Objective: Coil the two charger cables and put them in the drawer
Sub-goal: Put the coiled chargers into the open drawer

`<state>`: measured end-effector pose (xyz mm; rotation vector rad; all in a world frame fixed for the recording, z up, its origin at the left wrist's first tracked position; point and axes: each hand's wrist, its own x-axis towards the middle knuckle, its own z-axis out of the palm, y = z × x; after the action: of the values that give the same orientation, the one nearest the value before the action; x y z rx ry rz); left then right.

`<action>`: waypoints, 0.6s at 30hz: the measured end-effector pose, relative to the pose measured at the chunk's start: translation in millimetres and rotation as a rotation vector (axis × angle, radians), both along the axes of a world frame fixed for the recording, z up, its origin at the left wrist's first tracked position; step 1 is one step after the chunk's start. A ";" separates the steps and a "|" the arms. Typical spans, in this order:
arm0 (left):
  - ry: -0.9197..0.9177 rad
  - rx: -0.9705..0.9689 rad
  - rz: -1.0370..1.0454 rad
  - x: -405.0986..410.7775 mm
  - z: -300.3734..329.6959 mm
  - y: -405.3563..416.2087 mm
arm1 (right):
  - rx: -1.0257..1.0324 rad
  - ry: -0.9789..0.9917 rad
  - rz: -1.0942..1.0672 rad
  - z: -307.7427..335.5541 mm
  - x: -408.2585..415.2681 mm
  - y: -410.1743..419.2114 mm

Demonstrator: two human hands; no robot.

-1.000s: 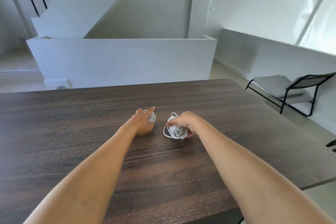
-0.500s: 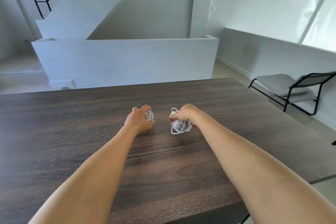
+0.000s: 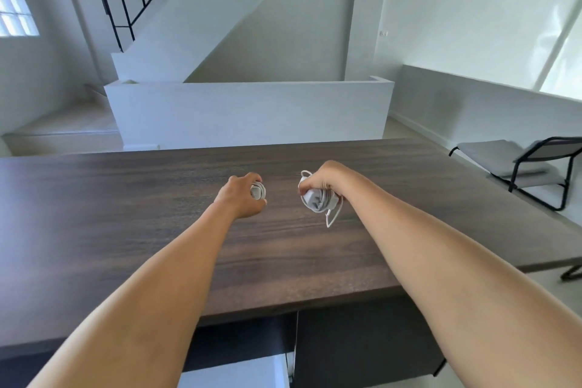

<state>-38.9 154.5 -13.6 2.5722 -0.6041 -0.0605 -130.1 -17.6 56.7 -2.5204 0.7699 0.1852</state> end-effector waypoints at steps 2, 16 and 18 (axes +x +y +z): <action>-0.002 -0.005 -0.005 -17.4 2.0 18.3 | -0.006 -0.011 0.005 5.3 -19.6 19.1; 0.022 -0.033 -0.119 -121.2 28.2 105.6 | -0.063 -0.011 0.034 27.6 -128.1 110.8; 0.022 -0.039 -0.111 -132.9 30.5 114.9 | -0.070 -0.019 0.046 28.1 -139.6 119.3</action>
<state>-171.8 269.3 16.9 2.4952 -0.7315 -0.1131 -269.6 101.7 84.8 -2.6044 0.7227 0.1523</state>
